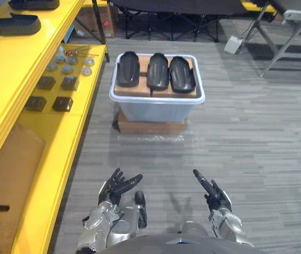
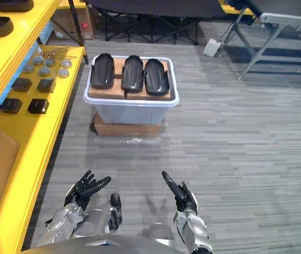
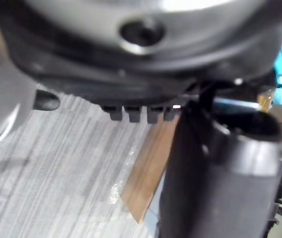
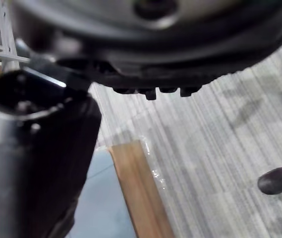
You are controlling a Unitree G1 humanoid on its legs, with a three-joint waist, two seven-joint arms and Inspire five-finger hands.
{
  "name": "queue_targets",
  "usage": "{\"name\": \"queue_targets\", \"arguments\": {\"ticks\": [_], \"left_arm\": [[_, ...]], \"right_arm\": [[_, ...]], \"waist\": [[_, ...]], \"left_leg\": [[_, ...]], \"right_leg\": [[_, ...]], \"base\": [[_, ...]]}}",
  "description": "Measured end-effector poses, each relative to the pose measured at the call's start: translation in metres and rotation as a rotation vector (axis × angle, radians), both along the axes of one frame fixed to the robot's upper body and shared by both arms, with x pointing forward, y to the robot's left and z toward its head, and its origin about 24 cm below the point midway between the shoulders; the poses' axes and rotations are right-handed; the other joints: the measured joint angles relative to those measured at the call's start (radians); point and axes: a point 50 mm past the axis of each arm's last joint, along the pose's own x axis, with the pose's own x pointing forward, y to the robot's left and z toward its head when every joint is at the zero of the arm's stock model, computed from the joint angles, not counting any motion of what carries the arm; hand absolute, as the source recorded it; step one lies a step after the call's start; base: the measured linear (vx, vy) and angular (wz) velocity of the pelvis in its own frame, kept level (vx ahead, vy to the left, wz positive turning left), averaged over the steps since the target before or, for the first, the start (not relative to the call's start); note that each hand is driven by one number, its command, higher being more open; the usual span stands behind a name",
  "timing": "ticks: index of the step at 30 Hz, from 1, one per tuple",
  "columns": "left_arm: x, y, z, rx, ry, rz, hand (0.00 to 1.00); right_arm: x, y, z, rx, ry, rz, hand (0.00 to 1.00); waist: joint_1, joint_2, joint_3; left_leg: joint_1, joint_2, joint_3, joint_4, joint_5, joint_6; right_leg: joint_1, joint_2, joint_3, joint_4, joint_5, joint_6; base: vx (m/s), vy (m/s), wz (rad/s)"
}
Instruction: Walk over and take three plastic housings, then place them on the shelf
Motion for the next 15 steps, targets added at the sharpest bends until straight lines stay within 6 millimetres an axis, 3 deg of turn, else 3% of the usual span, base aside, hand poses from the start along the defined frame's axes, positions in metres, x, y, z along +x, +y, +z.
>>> {"name": "queue_targets", "arguments": {"ticks": [1,2,3,4,6,8,10,11,14,15], "left_arm": [[0.000,0.001,0.000,0.005,-0.001,0.003,1.00],[0.005,0.001,0.002,0.008,-0.014,0.001,1.00],[0.012,0.003,0.006,0.023,-0.032,-0.003,1.00],[0.017,0.003,0.008,0.030,-0.042,-0.010,1.00],[0.028,0.004,0.013,0.038,-0.069,-0.016,1.00],[0.027,0.004,0.013,0.012,-0.068,0.013,1.00],[0.027,0.002,0.013,-0.009,-0.068,0.028,1.00],[0.027,0.000,0.012,-0.031,-0.069,0.041,1.00],[0.026,-0.023,0.010,-0.107,-0.065,0.055,1.00],[0.024,-0.031,0.009,-0.138,-0.056,0.063,1.00]], "right_arm": [[0.001,0.001,0.000,0.000,-0.002,0.006,1.00],[0.002,0.003,0.000,0.000,-0.004,0.013,1.00],[0.001,0.002,0.000,-0.003,-0.003,0.008,1.00],[0.001,0.002,0.000,-0.004,-0.002,0.004,1.00],[-0.003,0.000,-0.003,-0.004,0.018,-0.007,1.00],[-0.009,0.002,-0.005,-0.014,0.032,0.008,1.00],[-0.018,0.005,-0.008,-0.007,0.049,0.006,1.00],[-0.020,0.005,-0.008,-0.006,0.053,0.003,1.00],[-0.019,-0.001,-0.005,-0.016,0.032,-0.044,1.00],[-0.016,-0.002,-0.002,-0.014,0.015,-0.053,1.00]], "waist": [[-0.001,0.002,0.001],[-0.001,0.008,0.004],[-0.003,0.015,0.008],[-0.002,0.019,0.010],[-0.004,0.027,0.018],[-0.002,0.037,0.024],[-0.002,0.023,0.021],[-0.007,0.019,0.019],[-0.012,0.040,0.002],[-0.010,0.045,-0.002]], "left_leg": [[0.014,0.004,0.001,0.001,-0.003,0.001],[0.029,0.014,-0.004,0.005,-0.010,-0.002],[0.029,0.022,-0.020,0.010,-0.015,-0.011],[0.029,0.025,-0.031,0.015,-0.025,-0.024],[0.035,0.036,-0.057,0.050,-0.069,-0.042],[0.032,0.069,-0.078,0.149,-0.155,-0.052],[0.024,0.087,-0.104,0.213,-0.200,-0.084],[0.016,0.094,-0.125,0.235,-0.210,-0.099],[-0.025,0.148,-0.173,0.266,-0.234,-0.141],[-0.023,0.169,-0.180,0.261,-0.242,-0.156]], "right_leg": [[-0.008,0.006,-0.015,-0.049,-0.022,-0.003],[-0.018,0.029,-0.038,-0.203,-0.039,-0.011],[-0.023,0.053,-0.047,-0.377,-0.032,-0.012],[-0.029,0.059,-0.046,-0.449,-0.022,-0.006],[-0.055,0.053,-0.037,-0.582,0.069,-0.007],[-0.068,0.046,-0.016,-0.591,0.107,-0.009],[-0.057,0.044,-0.020,-0.566,0.151,-0.015],[-0.055,0.053,-0.025,-0.551,0.168,-0.018],[-0.056,0.109,-0.060,-0.556,0.166,-0.028],[-0.048,0.127,-0.077,-0.564,0.154,-0.046]], "base": [[0.29,0.047,0.04],[0.26,-0.008,0.16],[0.25,-0.029,0.23],[0.22,-0.065,0.31],[0.21,-0.142,0.25],[0.18,-0.254,0.13],[0.15,-0.295,0.28],[0.20,-0.373,0.56],[0.23,-0.305,0.33],[0.22,-0.185,0.05]]}}
